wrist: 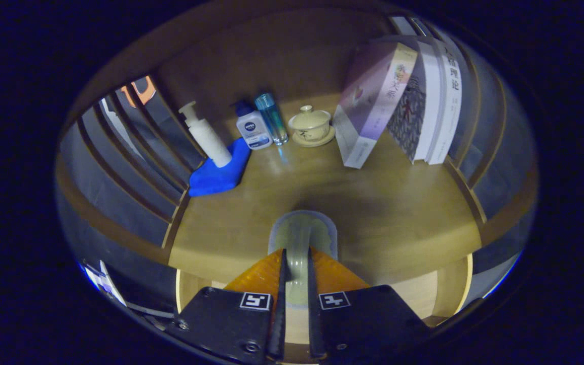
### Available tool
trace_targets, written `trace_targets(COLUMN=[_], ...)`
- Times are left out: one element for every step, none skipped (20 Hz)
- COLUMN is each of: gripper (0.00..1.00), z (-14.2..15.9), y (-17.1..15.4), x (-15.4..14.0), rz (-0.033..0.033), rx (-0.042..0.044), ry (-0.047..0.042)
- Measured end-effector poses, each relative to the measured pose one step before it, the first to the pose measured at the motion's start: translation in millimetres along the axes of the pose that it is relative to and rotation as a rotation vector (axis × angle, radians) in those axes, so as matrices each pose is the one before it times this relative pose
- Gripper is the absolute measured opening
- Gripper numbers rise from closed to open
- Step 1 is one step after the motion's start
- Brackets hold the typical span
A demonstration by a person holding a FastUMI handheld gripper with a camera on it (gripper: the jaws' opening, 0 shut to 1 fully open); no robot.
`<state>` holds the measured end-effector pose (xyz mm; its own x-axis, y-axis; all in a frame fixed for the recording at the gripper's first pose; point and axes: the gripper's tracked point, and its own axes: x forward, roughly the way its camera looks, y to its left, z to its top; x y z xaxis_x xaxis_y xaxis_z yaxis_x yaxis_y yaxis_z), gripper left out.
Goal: Pull open the drawer, take out the items inside it, and place them on the countertop above the cabinet.
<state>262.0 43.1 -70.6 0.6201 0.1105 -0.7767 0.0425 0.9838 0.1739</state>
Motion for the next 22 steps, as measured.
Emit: trace_targets(gripper=[0.21, 0.22, 0.22, 0.22, 0.22, 0.21, 0.22, 0.22, 0.22, 0.25, 0.26, 0.29, 0.43, 0.57, 0.70, 0.84, 0.82, 0.82, 0.83, 0.92, 1.00, 0.98], z=[7.32, 3.84, -0.22, -0.34, 0.21, 0.88, 1.53, 0.41, 1.06, -1.67, 1.66, 1.74, 4.26, 4.78, 4.58, 3.43, 5.61, 2.54, 1.92, 3.42, 2.64, 1.85], y=[4.72, 1.49, -1.85, 1.09, 0.68, 0.86, 0.22, -2.58, -1.89, 0.87, 1.13, 2.05, 1.96, -2.65, 0.94, 3.70, 2.92, 3.85, 3.79, 2.32, 2.11, 0.60], x=[5.38, 2.51, 4.68, 4.12, 3.17, 2.35, 0.09, 2.28, 1.64, 0.53, -1.37, -0.91, -6.03, -5.84, -8.81, -9.12, -13.12, -13.62, -13.92, -17.21, -13.56, -16.81], rz=[0.00764, -0.00090, -0.01383, 0.00500, 0.00239, 0.00790, -0.00112, -0.00650, -0.01140, 0.00538, -0.00139, 0.00239, -0.00210, -0.02042, -0.00294, 0.00056, 0.00935, 0.01668, 0.00746, 0.00124, -0.00265, -0.00548], rx=[-0.00077, -0.00359, -0.00473, -0.00534, -0.00127, 0.00267, -0.00224, -0.01156, -0.01594, -0.01826, -0.00668, 0.00038, -0.00671, -0.01185, -0.00904, 0.00051, 0.00233, -0.01092, -0.02119, -0.02270, -0.02309, -0.02223], ry=[-0.01300, -0.00428, 0.00474, 0.01092, 0.00372, -0.00203, -0.00984, -0.00785, -0.01172, -0.01257, -0.02583, -0.04113, -0.05930, -0.05920, -0.05794, -0.05990, -0.05508, -0.04964, -0.04442, -0.04237, -0.04423, -0.03890])
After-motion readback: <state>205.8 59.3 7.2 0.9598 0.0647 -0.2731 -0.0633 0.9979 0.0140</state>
